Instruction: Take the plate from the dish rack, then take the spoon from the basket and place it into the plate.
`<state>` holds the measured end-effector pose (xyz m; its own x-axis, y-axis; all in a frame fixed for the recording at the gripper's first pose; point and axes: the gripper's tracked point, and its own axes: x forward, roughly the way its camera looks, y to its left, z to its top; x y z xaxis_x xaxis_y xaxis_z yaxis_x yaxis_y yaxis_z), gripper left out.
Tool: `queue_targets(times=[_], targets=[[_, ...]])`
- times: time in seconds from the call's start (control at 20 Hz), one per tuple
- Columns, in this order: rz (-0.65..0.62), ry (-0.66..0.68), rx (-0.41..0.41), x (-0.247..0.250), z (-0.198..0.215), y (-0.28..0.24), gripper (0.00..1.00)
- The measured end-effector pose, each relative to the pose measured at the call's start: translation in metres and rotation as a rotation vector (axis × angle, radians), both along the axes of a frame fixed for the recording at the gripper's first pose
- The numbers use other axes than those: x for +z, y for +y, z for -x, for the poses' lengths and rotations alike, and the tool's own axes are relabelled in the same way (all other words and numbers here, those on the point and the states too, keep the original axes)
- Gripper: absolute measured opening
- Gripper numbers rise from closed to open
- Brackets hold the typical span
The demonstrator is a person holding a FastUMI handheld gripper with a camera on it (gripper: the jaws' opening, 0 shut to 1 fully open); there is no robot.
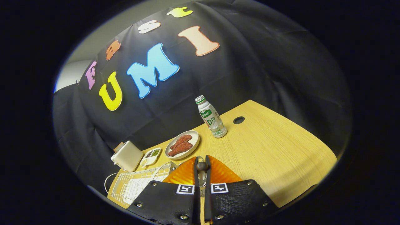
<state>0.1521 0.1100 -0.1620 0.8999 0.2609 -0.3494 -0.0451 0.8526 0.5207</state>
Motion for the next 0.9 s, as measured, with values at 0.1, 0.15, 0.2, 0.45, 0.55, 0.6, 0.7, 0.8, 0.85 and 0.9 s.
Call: queue_targets(times=[0.1,0.15,0.2,0.45,0.55,0.6,0.7,0.8,0.85,0.9], targets=[[0.007,-0.021,0.001,0.013,0.0,-0.001,0.05],[0.005,-0.029,0.003,0.021,0.001,-0.002,0.05],[0.005,-0.042,0.005,0.031,0.003,-0.004,0.05],[0.065,-0.139,0.031,0.092,0.017,-0.009,0.05],[0.074,-0.169,0.054,0.117,0.028,-0.006,0.04],[0.072,-0.174,0.065,0.127,0.034,-0.002,0.05],[0.067,-0.178,0.097,0.144,0.05,0.007,0.05],[0.072,-0.176,0.138,0.152,0.066,0.019,0.04],[0.08,-0.175,0.162,0.157,0.075,0.026,0.04],[0.09,-0.17,0.191,0.16,0.086,0.036,0.05]])
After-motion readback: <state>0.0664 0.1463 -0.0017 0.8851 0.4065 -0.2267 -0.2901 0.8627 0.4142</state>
